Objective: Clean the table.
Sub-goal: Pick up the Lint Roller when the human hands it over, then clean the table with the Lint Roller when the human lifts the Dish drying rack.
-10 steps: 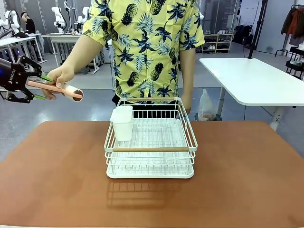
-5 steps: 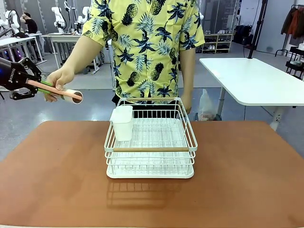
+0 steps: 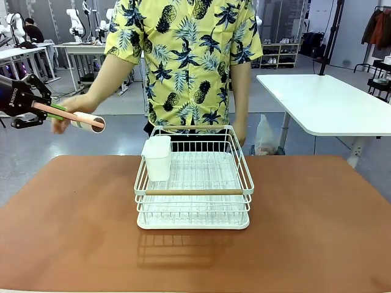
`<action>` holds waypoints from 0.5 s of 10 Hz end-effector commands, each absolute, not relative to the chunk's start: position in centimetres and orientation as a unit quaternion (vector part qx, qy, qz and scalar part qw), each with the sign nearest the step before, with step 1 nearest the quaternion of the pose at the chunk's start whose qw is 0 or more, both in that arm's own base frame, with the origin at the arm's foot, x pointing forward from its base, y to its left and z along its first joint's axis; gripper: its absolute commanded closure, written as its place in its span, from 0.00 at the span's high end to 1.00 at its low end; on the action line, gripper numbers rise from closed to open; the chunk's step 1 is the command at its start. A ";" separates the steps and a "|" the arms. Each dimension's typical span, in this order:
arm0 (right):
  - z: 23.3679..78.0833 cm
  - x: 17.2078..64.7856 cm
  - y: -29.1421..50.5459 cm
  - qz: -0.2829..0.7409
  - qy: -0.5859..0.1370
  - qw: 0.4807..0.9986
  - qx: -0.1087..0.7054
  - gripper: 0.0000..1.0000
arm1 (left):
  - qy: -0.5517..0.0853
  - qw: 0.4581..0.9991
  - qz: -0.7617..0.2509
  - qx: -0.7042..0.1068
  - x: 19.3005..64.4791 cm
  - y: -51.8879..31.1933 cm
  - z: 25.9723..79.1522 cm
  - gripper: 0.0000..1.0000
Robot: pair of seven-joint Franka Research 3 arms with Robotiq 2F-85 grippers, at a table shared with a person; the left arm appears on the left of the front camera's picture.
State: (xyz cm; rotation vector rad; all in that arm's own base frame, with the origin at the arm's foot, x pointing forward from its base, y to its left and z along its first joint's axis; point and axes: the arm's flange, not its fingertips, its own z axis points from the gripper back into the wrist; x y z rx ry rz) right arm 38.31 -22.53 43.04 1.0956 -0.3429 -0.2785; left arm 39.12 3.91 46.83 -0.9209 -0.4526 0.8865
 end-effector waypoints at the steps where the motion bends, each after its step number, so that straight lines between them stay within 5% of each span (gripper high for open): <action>1: 43.3 38.3 -22.6 -0.129 -0.163 0.830 0.518 1.00 | -0.206 0.778 0.413 -0.426 39.2 3.6 46.8 0.07; 5: 43.3 38.3 -22.6 -0.129 -0.163 0.830 0.518 1.00 | -0.206 0.778 0.413 -0.426 39.2 3.6 46.8 0.07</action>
